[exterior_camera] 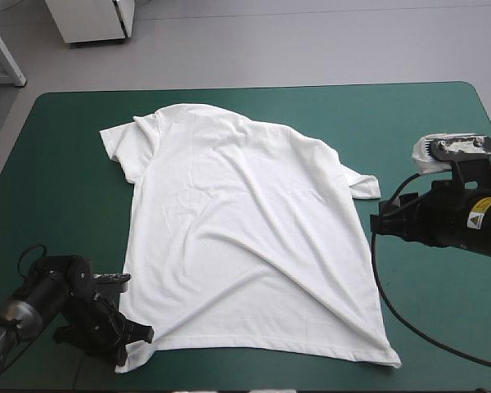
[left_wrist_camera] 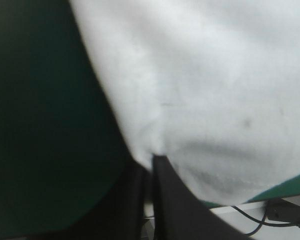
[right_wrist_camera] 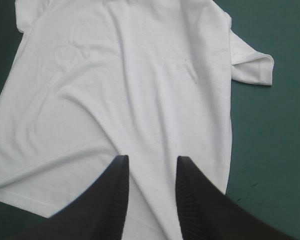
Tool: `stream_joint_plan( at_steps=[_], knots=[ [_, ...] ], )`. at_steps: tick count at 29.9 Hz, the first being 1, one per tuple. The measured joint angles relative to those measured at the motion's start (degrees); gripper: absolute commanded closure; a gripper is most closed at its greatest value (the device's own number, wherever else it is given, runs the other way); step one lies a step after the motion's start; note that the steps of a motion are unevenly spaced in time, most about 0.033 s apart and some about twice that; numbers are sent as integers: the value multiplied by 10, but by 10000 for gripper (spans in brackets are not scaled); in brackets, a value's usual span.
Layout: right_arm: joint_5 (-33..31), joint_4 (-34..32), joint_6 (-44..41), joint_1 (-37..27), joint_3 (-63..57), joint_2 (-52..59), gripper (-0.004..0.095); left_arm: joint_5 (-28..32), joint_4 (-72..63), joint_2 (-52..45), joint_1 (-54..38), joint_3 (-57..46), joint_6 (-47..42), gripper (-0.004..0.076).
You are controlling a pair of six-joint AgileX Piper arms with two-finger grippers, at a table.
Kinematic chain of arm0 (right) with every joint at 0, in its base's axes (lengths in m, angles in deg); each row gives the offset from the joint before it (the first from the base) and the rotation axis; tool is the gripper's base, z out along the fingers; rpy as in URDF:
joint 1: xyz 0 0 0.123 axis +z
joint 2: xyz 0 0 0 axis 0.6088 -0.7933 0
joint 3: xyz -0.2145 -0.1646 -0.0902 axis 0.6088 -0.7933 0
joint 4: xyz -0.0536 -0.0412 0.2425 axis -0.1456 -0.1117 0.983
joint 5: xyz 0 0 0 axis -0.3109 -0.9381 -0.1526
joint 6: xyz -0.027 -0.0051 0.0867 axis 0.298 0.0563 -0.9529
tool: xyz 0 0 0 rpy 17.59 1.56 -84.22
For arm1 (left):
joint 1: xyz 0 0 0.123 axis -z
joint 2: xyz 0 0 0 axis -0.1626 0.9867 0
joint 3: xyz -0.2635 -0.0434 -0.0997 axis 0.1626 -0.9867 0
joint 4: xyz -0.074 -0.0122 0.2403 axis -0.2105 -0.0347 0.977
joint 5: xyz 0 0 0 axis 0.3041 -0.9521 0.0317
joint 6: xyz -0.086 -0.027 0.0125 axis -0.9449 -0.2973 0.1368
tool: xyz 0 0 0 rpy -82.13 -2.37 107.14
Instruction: Fold the cloth
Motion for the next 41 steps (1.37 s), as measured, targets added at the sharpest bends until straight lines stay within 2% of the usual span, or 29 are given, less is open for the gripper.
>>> stream_joint_plan(
  at_steps=[6, 14, 19, 31, 41],
  knots=[
    [-1, 0, -13, 0, 0, -7, 592, 2, -6, 3, 0, 6, 7, 733],
    [-1, 0, 10, 0, -41, -93, 412, 8, -11, 6, 0, 40, 9, 733],
    [4, 0, 19, 0, -124, -131, 412, 8, -11, 6, 0, 54, 9, 733],
    [34, 14, 30, 0, -337, -132, 414, 8, -11, 6, 0, 55, 9, 733],
    [38, 47, 32, 0, -389, -132, 414, 8, -12, 6, 0, 55, 9, 733]
  ],
)
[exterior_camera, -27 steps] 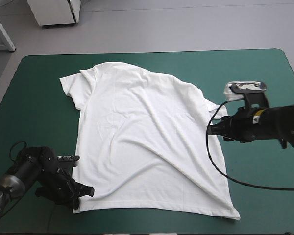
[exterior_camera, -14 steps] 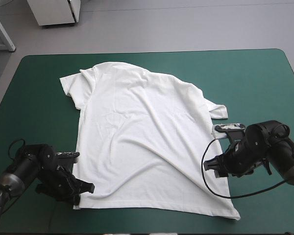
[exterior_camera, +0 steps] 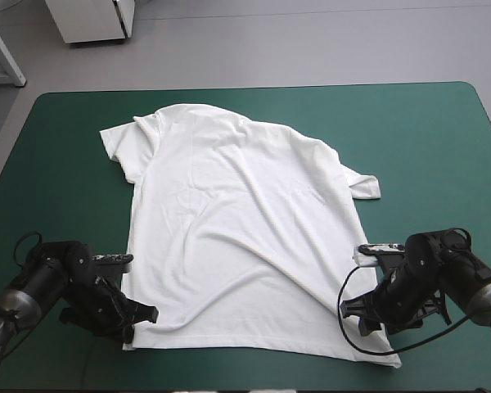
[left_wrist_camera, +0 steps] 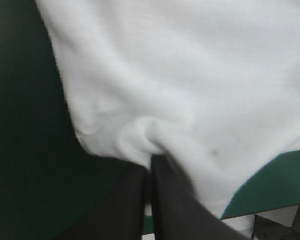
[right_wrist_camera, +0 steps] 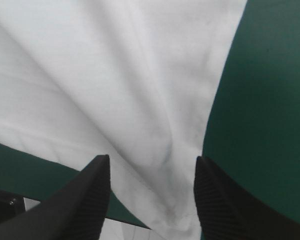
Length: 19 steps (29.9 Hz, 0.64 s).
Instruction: Fold the cloth
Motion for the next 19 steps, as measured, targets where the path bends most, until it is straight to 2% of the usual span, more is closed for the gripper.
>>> stream_joint_plan(
  at_steps=[7, 10, 17, 19],
  knots=[
    [28, -2, -1, 0, -47, 0, 428, 0, -1, 0, 0, 0, 0, 733],
    [47, -1, -9, 0, -58, 0, 530, 0, -1, 0, 0, 0, 0, 733],
    [69, 4, -13, 10, -84, 2, 901, 0, -20, 0, 0, 0, 0, 733],
    [71, 7, -13, 21, -85, 2, 926, 0, -20, 0, 0, 1, 0, 733]
  ],
)
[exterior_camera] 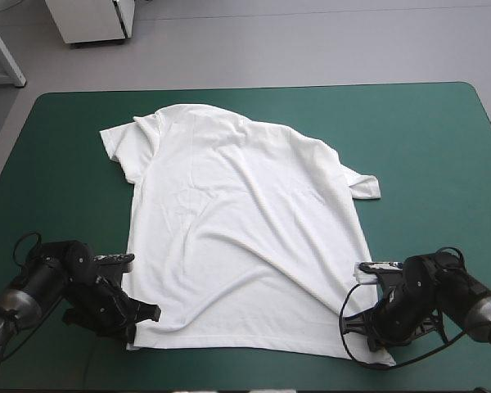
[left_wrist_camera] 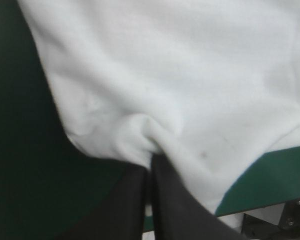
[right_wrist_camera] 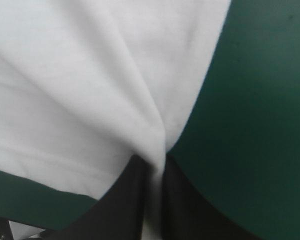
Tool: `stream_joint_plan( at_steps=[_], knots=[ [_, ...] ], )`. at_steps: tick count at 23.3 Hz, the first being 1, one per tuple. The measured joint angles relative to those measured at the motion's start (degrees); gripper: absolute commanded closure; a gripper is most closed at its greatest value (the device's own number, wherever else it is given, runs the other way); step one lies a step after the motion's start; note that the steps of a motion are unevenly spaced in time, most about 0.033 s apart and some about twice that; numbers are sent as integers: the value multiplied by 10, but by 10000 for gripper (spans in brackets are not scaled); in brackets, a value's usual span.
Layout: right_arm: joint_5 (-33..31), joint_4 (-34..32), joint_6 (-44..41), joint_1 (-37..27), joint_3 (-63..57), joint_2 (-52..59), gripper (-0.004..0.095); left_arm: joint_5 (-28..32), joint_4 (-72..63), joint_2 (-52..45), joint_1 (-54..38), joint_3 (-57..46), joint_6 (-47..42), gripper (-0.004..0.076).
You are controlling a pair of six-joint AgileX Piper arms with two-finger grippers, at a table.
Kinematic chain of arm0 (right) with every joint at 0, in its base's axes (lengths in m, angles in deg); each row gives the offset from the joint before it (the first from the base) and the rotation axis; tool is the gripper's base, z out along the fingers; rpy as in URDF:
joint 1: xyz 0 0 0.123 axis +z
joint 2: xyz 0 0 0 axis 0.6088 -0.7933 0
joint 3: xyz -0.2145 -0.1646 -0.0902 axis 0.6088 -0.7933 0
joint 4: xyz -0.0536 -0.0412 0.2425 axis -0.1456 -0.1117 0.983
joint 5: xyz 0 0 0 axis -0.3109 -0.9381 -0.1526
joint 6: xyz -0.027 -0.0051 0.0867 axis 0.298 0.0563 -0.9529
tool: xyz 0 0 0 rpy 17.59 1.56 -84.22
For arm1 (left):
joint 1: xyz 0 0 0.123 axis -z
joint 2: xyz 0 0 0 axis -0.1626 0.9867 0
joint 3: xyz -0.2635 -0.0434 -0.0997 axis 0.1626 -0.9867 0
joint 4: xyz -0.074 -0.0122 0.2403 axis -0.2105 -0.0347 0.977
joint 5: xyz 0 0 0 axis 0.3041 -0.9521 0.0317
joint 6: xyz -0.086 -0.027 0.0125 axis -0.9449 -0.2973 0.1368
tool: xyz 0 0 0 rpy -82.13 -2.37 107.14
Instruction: Fold the cloth
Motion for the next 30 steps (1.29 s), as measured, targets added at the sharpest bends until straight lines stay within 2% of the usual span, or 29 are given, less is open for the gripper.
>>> stream_joint_plan(
  at_steps=[4, 6, 8, 14, 17, 23, 30],
  knots=[
    [-7, 6, -8, 9, 20, -3, 927, -3, 0, 0, 0, 13, 1, 733],
    [-27, 2, -12, 9, 85, -3, 927, -5, 0, 0, 0, 63, 4, 733],
    [-37, -15, -15, 9, 191, -2, 927, -8, 0, 0, 0, 148, 8, 733],
    [-65, -112, -14, 10, 610, -16, 927, -24, -17, 11, 0, 525, 70, 733],
    [-69, -134, 13, 10, 781, -47, 927, -31, -40, 33, 0, 684, 96, 733],
    [-28, -136, 67, 10, 982, -104, 927, 9, -81, 84, 0, 894, 116, 733],
    [54, -130, 123, 10, 1115, -131, 926, 101, -85, 116, 0, 1037, 134, 733]
  ],
)
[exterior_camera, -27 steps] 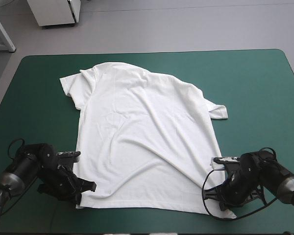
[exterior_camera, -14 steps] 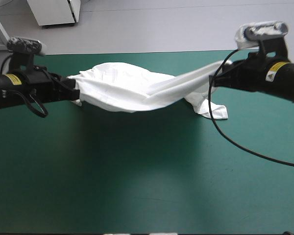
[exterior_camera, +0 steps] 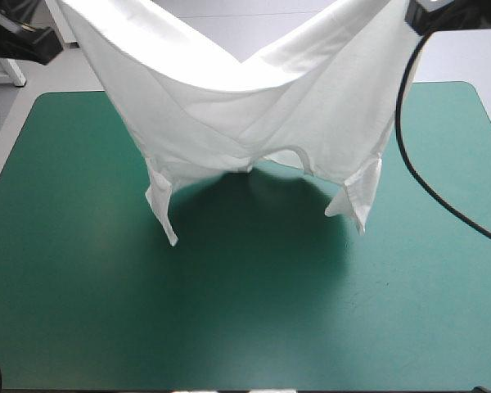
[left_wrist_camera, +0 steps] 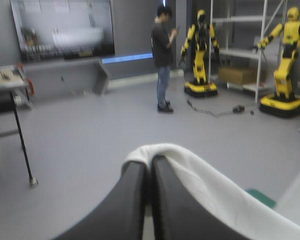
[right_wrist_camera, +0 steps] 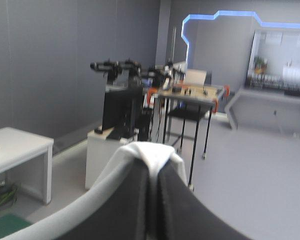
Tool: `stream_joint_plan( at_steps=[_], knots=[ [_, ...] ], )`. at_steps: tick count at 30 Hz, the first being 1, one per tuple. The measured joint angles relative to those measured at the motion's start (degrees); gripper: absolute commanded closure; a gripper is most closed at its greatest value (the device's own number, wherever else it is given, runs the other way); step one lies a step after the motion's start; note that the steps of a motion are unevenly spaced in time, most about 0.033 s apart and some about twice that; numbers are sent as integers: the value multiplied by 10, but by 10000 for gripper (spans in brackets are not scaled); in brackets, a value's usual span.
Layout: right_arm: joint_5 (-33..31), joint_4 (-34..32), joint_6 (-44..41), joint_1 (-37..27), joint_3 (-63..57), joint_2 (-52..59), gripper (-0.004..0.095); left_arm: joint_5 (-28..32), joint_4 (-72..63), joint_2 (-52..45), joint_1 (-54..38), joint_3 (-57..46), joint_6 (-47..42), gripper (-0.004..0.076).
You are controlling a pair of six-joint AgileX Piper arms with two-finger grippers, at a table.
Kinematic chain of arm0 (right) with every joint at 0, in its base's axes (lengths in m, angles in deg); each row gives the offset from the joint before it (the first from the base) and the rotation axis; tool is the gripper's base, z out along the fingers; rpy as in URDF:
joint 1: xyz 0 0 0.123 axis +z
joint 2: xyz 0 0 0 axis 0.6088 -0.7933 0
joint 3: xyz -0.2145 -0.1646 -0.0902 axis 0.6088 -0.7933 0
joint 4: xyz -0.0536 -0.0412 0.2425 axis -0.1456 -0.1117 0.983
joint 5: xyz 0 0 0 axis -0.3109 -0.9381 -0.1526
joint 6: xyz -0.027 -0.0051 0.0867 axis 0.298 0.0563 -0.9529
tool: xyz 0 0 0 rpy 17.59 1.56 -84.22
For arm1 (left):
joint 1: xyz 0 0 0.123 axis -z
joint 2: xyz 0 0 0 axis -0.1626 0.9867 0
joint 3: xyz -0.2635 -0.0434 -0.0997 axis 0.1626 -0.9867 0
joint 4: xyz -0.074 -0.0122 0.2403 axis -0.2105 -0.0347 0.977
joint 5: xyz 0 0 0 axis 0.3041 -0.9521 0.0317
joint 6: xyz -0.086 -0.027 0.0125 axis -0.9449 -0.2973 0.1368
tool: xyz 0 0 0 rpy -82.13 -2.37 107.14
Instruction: Fold the cloth
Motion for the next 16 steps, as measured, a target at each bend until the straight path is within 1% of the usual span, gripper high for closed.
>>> stream_joint_plan(
  at_steps=[4, 10, 13, 16],
  knots=[
    [44, 17, 24, 0, 38, 0, 926, 61, -2, 1, 0, 35, 14, 733],
    [80, 36, 30, 0, 56, 1, 926, 138, -12, 1, 0, 50, 57, 733],
    [80, 32, 30, 0, 55, -4, 926, 147, -17, 3, 0, 50, 67, 733],
    [69, 11, 15, 0, 56, -22, 927, 139, -17, 17, 0, 50, 71, 733]
  ],
)
